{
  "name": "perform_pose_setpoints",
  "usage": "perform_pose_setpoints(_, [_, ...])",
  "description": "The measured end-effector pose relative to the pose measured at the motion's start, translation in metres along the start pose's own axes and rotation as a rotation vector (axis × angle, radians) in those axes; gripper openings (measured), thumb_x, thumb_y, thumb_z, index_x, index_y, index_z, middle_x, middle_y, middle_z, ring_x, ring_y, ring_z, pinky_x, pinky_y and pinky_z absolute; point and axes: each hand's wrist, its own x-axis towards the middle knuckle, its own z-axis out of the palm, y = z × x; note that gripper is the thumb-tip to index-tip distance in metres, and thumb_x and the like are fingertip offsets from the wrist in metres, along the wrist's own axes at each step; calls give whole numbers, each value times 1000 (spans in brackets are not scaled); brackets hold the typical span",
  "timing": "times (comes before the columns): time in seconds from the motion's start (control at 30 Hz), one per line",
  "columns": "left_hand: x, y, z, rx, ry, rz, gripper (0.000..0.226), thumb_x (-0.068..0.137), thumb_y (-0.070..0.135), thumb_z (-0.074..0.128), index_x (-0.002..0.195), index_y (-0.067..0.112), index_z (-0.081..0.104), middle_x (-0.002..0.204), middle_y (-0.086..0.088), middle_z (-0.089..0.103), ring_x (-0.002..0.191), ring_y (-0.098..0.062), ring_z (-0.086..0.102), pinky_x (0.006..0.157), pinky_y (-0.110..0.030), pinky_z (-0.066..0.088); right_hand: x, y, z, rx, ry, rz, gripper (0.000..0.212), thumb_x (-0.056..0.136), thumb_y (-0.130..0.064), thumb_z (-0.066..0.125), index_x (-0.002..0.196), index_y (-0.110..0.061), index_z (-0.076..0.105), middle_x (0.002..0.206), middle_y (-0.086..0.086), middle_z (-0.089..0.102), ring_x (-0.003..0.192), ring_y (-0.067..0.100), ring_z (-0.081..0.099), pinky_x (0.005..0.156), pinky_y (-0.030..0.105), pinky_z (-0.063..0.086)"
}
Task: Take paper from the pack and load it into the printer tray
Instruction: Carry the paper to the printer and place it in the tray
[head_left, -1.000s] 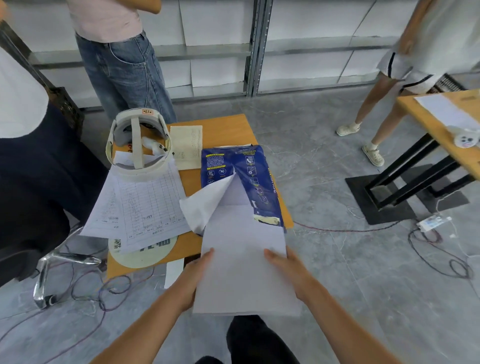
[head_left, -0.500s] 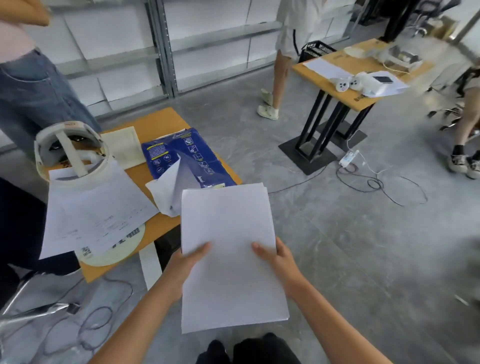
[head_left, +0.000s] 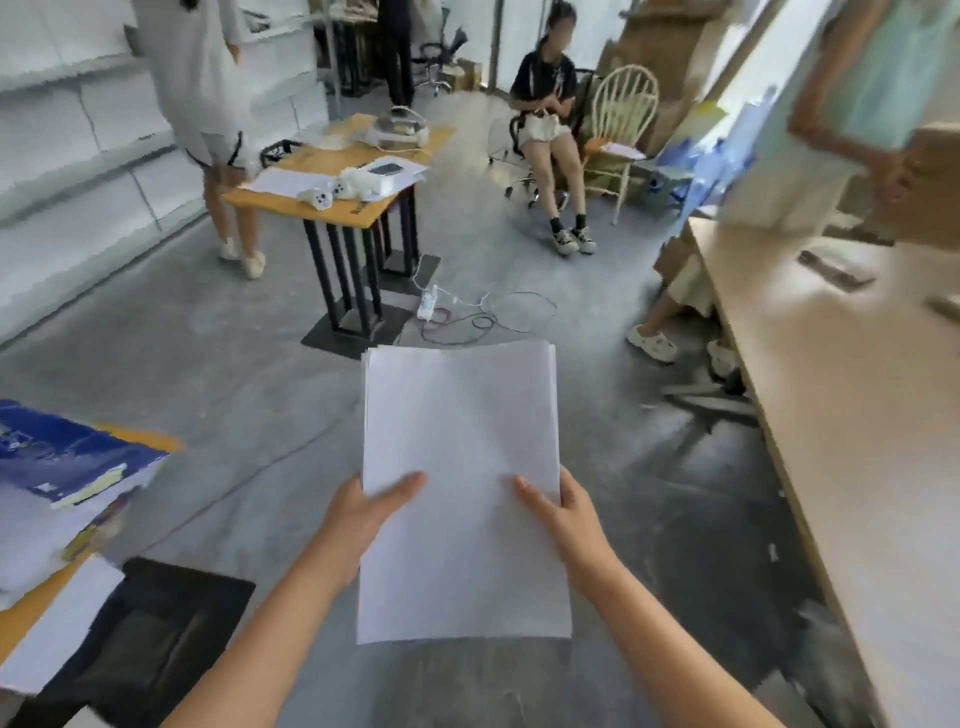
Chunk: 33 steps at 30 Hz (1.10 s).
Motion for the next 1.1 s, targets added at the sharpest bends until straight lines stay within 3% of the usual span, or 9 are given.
perform_pose_setpoints(0.1, [-11, 0, 100, 101, -205, -8, 52, 63, 41, 86, 106, 17, 72, 106, 4, 76, 103, -12, 69, 101, -43, 49, -49, -5, -96, 46, 164, -31, 22, 89, -17, 68, 110, -16, 64, 93, 5, 74, 77, 21, 71, 66, 40, 60])
perform_pose_setpoints(0.23, [-51, -15, 235, 166, -422, -14, 40, 62, 39, 87, 96, 22, 73, 99, 7, 77, 98, -8, 69, 98, -38, 50, -132, -10, -215, 160, 351, -83, 26, 88, -14, 67, 114, -18, 61, 98, 9, 75, 82, 28, 72, 77, 49, 60])
perform_pose_setpoints(0.37, [-96, -33, 347, 227, -645, -26, 47, 57, 39, 89, 97, 17, 74, 97, 2, 78, 93, -14, 73, 93, -43, 53, -213, 0, -301, 264, 592, -127, 25, 89, -7, 65, 112, -16, 61, 87, 3, 75, 71, 21, 70, 68, 37, 61])
perform_pose_setpoints(0.47, [-130, -43, 418, 260, -808, -62, 73, 43, 48, 92, 102, 11, 72, 100, -9, 77, 92, -27, 73, 86, -49, 56, -269, 10, -347, 341, 752, -145, 36, 87, -19, 71, 121, -17, 60, 104, 7, 74, 88, 27, 71, 84, 48, 58])
perform_pose_setpoints(0.53, [-153, -50, 459, 286, -933, -81, 79, 40, 49, 92, 105, 10, 70, 102, -13, 76, 91, -31, 73, 82, -50, 57, -307, 18, -368, 400, 849, -166, 31, 88, -22, 69, 117, -19, 61, 111, 9, 73, 93, 29, 70, 88, 51, 56])
perform_pose_setpoints(0.77, [-241, -102, 555, 385, -1323, -260, 47, 72, 39, 79, 108, 11, 69, 104, -13, 76, 95, -34, 72, 85, -52, 56, -424, 67, -386, 514, 1265, -210, 39, 92, -28, 64, 129, -17, 55, 110, 1, 71, 91, 18, 73, 87, 46, 57])
perform_pose_setpoints(0.93, [-321, -156, 576, 496, -1554, -290, 15, 88, 25, 65, 99, 15, 68, 88, 0, 78, 76, -18, 75, 61, -32, 61, -503, 108, -350, 577, 1561, -135, 30, 97, -33, 53, 126, -25, 54, 114, 0, 72, 97, 20, 72, 83, 41, 59])
perform_pose_setpoints(1.0, [-357, -178, 572, 545, -1652, -299, 18, 86, 29, 67, 101, 17, 68, 89, 3, 77, 75, -15, 75, 59, -27, 58, -534, 122, -331, 587, 1695, -75, 41, 95, -42, 52, 130, -22, 53, 116, 2, 71, 100, 22, 71, 88, 45, 57])
perform_pose_setpoints(1.1, [-405, -205, 565, 631, -1780, -379, 27, 84, 36, 69, 108, 23, 67, 96, 8, 76, 84, -12, 74, 75, -33, 58, -577, 142, -304, 629, 1819, -29, 56, 90, -56, 47, 137, -26, 44, 128, 1, 63, 113, 25, 64, 98, 53, 50])
